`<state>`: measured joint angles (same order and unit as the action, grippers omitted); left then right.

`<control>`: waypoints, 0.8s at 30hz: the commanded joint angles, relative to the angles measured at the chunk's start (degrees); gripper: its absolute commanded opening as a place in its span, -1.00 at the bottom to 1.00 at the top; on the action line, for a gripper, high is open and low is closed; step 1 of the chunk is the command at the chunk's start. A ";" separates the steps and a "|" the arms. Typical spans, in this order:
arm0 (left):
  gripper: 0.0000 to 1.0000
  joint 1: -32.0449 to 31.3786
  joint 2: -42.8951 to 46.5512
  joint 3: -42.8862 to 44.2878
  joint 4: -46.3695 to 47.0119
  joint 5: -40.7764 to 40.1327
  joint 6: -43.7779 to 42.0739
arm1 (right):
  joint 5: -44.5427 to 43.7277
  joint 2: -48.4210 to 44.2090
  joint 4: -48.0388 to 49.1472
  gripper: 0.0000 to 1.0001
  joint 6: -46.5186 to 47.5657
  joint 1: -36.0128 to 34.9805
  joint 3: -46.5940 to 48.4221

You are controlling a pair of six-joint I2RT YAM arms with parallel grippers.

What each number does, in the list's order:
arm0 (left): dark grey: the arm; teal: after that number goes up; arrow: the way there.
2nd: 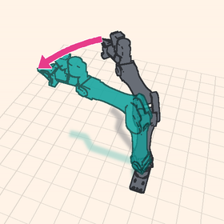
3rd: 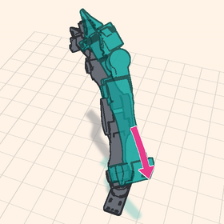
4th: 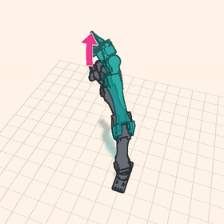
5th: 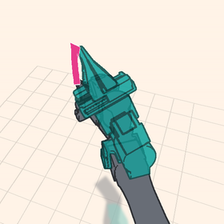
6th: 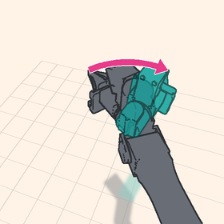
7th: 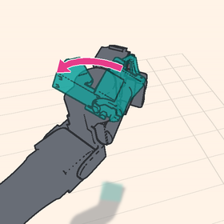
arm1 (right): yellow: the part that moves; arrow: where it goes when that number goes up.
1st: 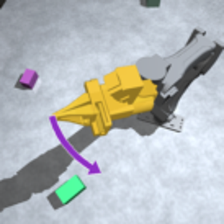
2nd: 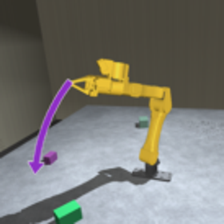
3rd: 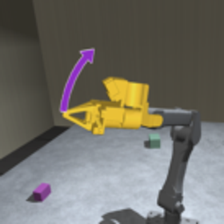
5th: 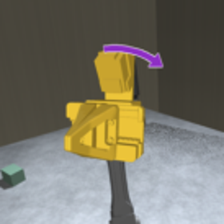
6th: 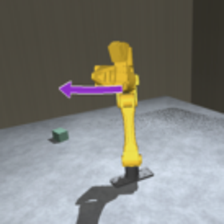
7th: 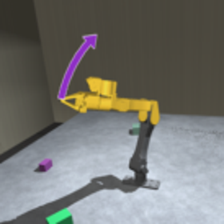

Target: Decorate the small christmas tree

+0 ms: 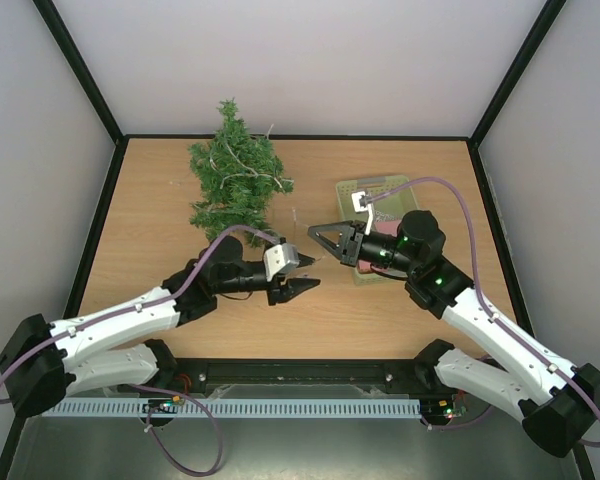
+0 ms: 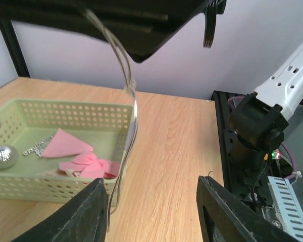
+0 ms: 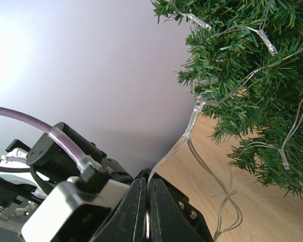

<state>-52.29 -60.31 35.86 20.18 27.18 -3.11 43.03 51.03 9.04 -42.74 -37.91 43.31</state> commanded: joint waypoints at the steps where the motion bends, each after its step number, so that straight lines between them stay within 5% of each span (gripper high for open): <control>1: -0.05 -1.19 -2.35 3.11 -0.10 -0.93 -0.56 | -0.16 -0.05 4.78 -0.97 -1.72 -0.32 -0.41; 6: -0.92 -1.76 -0.28 4.00 -2.54 -5.52 0.80 | -1.21 0.06 3.12 -0.97 -0.33 -0.32 0.19; 11: -0.95 -1.76 10.07 4.54 -11.51 -19.65 7.77 | -7.64 -1.36 2.33 -0.84 -1.51 -0.32 -0.88; 14: -0.95 -1.76 16.74 7.74 -19.47 -28.31 9.45 | -8.95 -2.14 2.12 -0.54 0.28 -0.32 -2.05; 19: -0.95 -1.69 23.07 17.39 -30.92 -46.21 8.74 | -18.45 -4.89 -2.61 -0.20 4.11 -0.32 -2.72; 24: -0.95 -1.67 24.09 25.72 -33.41 -62.87 1.80 | -20.88 -4.33 -3.23 -0.07 2.31 -0.32 -4.43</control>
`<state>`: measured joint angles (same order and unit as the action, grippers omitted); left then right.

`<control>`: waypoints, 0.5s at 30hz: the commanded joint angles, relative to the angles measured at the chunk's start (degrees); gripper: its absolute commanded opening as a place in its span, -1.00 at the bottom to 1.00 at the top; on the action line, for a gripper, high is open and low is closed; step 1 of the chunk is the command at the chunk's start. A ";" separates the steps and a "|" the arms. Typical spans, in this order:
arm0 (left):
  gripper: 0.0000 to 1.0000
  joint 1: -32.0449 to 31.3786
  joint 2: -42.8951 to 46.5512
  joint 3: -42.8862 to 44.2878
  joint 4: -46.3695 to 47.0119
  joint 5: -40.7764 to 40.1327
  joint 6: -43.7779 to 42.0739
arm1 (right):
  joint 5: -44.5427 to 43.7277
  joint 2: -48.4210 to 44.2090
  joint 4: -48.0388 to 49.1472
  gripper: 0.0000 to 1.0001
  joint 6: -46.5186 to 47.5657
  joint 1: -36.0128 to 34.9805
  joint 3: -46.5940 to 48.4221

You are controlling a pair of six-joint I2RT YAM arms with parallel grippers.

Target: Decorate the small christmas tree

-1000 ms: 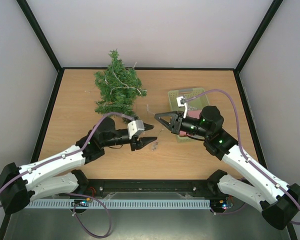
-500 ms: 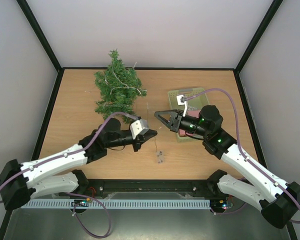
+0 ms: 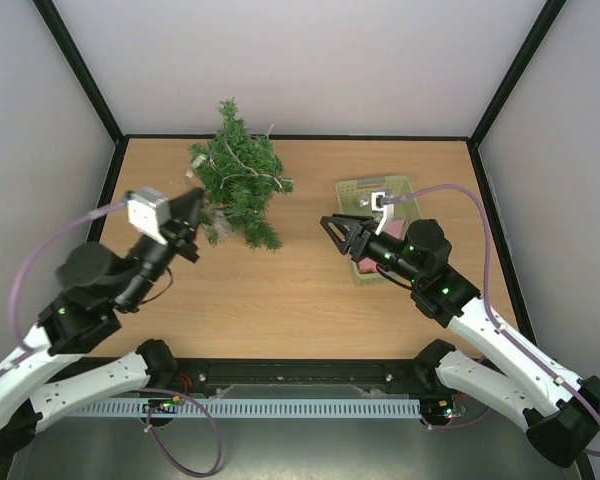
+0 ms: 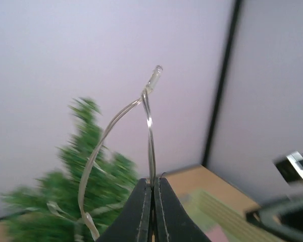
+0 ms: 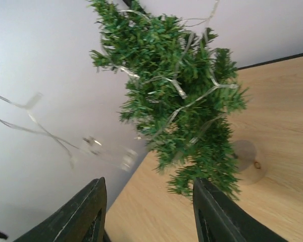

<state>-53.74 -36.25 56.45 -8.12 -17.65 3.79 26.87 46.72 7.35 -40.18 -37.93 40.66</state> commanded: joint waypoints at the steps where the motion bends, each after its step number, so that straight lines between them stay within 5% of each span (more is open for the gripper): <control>1: -0.95 -0.23 -0.57 7.00 -5.19 -21.23 -6.62 | -5.85 0.38 -1.51 -0.05 -1.55 -0.30 -2.55; 8: -0.95 0.41 -6.11 12.85 -2.03 -34.21 -14.22 | -8.02 7.50 1.38 -0.06 -7.07 -1.60 -6.10; 12: -0.95 4.78 -9.08 12.98 -3.14 -29.31 -8.70 | -12.03 13.12 0.76 -0.07 -6.41 -5.57 -3.26; 15: -0.95 16.55 -10.80 12.42 -6.79 -19.28 -2.89 | -12.55 17.15 2.43 -0.05 -7.74 -8.52 -0.81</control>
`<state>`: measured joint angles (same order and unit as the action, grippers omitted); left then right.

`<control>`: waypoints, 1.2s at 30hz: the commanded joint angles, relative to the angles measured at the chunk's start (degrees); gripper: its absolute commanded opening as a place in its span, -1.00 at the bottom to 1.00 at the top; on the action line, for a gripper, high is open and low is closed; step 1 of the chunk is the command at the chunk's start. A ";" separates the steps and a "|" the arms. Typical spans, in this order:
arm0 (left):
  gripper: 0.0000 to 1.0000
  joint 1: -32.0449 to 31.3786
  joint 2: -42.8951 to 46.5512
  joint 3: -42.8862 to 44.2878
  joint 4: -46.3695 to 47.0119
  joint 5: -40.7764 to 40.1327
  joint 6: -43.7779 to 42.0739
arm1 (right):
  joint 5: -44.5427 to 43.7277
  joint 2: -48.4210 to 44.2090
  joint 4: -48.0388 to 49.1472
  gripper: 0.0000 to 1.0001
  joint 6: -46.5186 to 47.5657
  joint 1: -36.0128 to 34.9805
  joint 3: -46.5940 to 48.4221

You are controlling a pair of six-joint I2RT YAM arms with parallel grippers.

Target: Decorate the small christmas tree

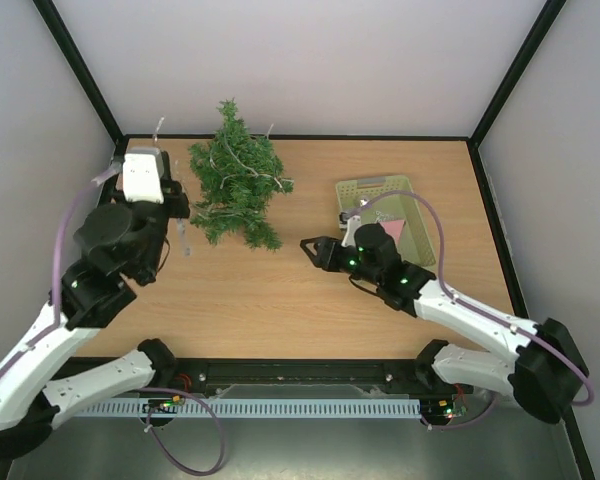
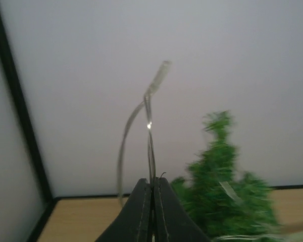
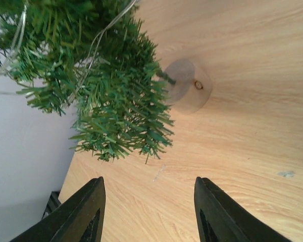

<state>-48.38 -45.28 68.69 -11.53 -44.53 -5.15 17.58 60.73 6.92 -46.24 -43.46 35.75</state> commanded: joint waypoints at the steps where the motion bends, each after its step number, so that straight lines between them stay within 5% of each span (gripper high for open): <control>1: -0.95 16.41 -2.29 -0.08 -4.27 13.45 8.06 | -3.32 4.15 4.24 -0.03 -2.50 -4.01 4.27; 5: -0.95 36.71 -5.00 -0.27 -6.79 37.08 15.25 | -4.23 8.33 10.04 0.02 -4.47 -8.13 4.47; 10: -0.95 47.26 -5.27 -4.03 -3.46 42.76 19.65 | -5.42 13.26 13.64 0.05 -8.09 -10.70 6.01; 21: -0.95 48.64 -5.95 -10.03 -1.14 42.82 24.63 | -12.74 19.06 14.25 -0.12 -7.73 -11.55 9.07; 24: -0.95 48.64 -5.60 -12.12 -0.39 44.01 26.28 | -13.98 19.94 12.13 -0.32 -5.06 -11.51 10.53; 29: -0.95 48.64 -5.94 -13.19 -0.51 43.76 25.71 | -19.35 18.81 10.96 -0.91 -2.39 -11.47 8.84; 36: -0.95 48.64 -6.51 -13.38 -1.69 43.94 25.01 | -20.97 18.45 11.70 -0.97 4.85 -11.42 8.32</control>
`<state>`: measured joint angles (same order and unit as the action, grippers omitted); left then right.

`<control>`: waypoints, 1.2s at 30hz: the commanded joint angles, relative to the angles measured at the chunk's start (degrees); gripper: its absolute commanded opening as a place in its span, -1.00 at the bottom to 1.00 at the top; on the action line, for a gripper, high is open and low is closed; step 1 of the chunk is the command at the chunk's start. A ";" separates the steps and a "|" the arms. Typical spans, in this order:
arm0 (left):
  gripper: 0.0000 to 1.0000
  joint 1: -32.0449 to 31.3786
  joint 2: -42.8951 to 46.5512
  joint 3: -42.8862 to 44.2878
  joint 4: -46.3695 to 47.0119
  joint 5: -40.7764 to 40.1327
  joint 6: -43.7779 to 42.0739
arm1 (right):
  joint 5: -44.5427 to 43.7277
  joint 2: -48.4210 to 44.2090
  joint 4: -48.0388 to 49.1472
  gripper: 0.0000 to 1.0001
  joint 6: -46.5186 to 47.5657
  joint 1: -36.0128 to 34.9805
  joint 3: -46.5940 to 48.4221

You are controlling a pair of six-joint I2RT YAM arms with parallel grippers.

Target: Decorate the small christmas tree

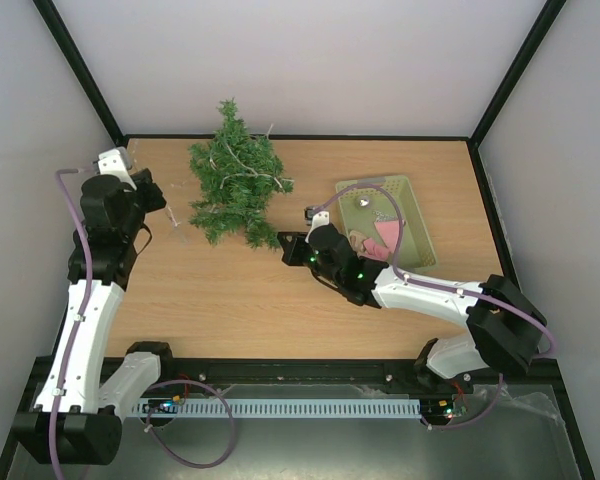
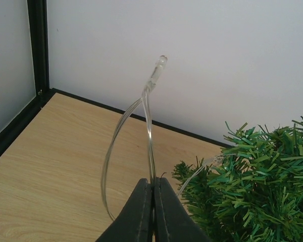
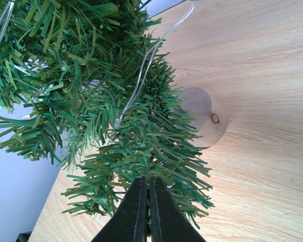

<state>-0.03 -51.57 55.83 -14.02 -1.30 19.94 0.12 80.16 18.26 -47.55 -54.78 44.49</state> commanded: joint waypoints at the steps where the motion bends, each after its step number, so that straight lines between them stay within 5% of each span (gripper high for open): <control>1: -0.95 0.30 -0.31 -0.72 0.59 0.91 -0.08 | -3.73 -1.01 0.25 -0.97 8.13 -0.12 -0.27; 10: -0.95 0.30 1.19 -3.42 -1.27 1.96 0.17 | -5.99 -2.03 -2.01 -0.97 22.09 1.87 2.40; 26: -0.95 0.30 1.92 -6.08 -1.31 5.52 0.53 | -1.76 0.06 -2.90 -0.97 27.20 8.53 6.59; 36: -0.95 0.30 2.25 -6.62 0.47 5.43 0.58 | 1.73 -5.64 2.29 -0.04 7.36 3.19 -1.29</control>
<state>-0.03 -50.39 50.06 -15.64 3.46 19.99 2.09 77.65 16.91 -30.79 -48.05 46.04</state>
